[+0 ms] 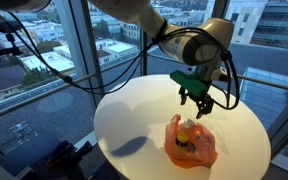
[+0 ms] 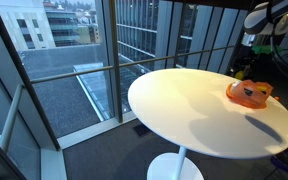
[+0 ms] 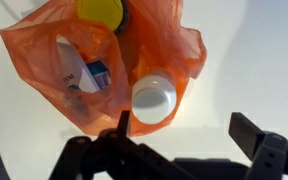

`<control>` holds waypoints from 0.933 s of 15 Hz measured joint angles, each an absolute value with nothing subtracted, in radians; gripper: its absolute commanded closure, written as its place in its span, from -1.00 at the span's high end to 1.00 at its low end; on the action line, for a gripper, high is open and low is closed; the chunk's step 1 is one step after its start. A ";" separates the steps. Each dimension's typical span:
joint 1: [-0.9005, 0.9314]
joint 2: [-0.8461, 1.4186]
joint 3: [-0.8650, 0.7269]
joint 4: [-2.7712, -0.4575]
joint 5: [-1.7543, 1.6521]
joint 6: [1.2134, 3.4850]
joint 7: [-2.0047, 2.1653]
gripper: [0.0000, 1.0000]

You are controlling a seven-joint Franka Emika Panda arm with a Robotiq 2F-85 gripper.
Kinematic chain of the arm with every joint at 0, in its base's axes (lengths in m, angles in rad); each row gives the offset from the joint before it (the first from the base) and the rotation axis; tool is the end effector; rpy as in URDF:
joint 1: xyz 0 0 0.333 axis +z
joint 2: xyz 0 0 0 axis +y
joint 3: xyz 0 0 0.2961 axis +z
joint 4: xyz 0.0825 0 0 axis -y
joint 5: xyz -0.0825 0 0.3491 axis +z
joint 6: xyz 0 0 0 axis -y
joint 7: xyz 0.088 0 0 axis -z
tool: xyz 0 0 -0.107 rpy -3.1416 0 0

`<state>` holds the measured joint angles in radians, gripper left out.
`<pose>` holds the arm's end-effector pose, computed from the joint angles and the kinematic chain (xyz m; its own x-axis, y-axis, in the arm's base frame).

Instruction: Put the white bottle in the orange plastic bag

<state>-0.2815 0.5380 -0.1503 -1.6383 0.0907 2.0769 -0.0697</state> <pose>0.5820 -0.2511 0.3020 0.9201 -0.3806 -0.0922 -0.3826 -0.9239 -0.0045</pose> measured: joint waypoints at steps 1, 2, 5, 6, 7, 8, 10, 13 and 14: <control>-0.280 0.527 -0.149 -1.636 0.091 2.063 -0.071 1.00; -0.278 0.517 -0.148 -1.633 0.091 2.047 -0.071 1.00; -0.263 0.489 -0.147 -1.623 0.088 1.984 -0.071 1.00; -0.257 0.480 -0.147 -1.620 0.087 1.962 -0.071 1.00; -0.251 0.470 -0.147 -1.620 0.085 1.943 -0.071 1.00; -0.244 0.459 -0.147 -1.620 0.079 1.926 -0.072 1.00; -0.229 0.435 -0.147 -1.622 0.058 1.904 -0.072 1.00; -0.206 0.387 -0.146 -1.636 0.008 1.880 -0.073 1.00; -0.199 0.368 -0.146 -1.646 -0.005 1.874 -0.075 1.00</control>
<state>-0.1988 0.3676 -0.1464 -1.6456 -0.0049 1.8744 -0.0753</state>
